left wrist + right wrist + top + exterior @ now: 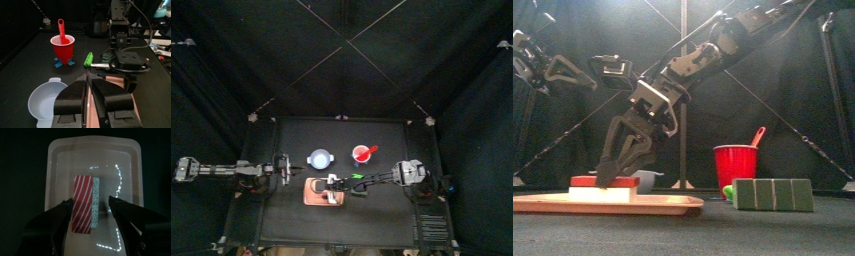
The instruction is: Grab salmon sushi
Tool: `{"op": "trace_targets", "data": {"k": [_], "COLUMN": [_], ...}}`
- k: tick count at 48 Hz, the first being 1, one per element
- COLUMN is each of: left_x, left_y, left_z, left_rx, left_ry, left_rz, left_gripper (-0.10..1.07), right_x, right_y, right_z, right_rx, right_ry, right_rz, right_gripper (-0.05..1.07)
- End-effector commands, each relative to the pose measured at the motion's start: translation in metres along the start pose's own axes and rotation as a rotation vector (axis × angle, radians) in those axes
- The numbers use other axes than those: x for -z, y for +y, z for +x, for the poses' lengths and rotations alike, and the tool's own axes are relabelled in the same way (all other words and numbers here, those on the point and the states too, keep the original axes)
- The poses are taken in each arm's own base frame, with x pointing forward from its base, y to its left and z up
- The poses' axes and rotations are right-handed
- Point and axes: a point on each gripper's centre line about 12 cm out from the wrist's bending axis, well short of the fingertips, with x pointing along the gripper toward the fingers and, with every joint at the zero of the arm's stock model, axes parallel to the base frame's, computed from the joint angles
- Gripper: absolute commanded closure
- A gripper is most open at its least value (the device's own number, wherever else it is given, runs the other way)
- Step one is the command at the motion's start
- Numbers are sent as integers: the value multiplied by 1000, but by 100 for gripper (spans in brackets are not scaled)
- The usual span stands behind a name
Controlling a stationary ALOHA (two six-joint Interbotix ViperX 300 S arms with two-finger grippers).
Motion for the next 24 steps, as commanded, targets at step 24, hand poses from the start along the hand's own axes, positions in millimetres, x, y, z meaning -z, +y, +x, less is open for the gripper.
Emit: {"op": "trace_targets", "data": {"k": [24], "left_x": [-6], "left_y": [0], "left_z": [1], "left_rx": [-1], "left_ry": [-18], "left_rz": [1], "left_gripper": [43], "right_x": [-14], "right_y": [1], "right_z": [-6], "right_rx": [-1], "right_ry": [-31], "right_rz": [-4], "right_gripper": [12]}}
